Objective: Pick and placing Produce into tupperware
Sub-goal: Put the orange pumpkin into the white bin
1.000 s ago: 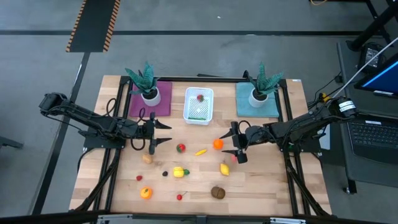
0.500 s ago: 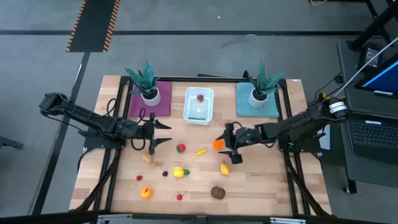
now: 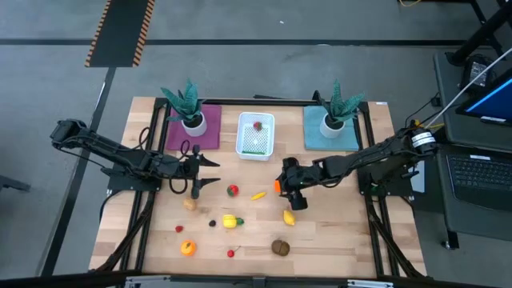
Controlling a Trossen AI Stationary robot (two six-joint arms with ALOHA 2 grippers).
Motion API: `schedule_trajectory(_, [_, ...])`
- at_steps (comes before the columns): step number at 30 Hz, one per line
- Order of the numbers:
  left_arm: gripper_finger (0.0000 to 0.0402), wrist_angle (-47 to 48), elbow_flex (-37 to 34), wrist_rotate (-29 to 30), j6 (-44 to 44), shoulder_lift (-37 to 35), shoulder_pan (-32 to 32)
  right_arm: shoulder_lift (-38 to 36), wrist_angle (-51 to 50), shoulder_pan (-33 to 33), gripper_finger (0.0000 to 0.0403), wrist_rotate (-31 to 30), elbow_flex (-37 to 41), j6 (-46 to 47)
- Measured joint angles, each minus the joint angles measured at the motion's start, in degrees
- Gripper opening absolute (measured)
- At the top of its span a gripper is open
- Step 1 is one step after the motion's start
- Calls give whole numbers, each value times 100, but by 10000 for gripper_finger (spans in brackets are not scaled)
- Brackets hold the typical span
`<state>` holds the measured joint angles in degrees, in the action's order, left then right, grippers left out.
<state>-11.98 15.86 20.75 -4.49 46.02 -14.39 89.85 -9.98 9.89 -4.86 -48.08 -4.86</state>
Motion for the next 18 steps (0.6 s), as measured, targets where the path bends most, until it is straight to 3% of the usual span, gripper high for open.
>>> schedule_trajectory(10, [226,-3,0,0,-1,0,0,816,-145,-217,289,-147,-89,-16])
schedule_trajectory(18, [226,-1,0,0,2,0,0,1001,-87,-229,289,-175,-96,-43])
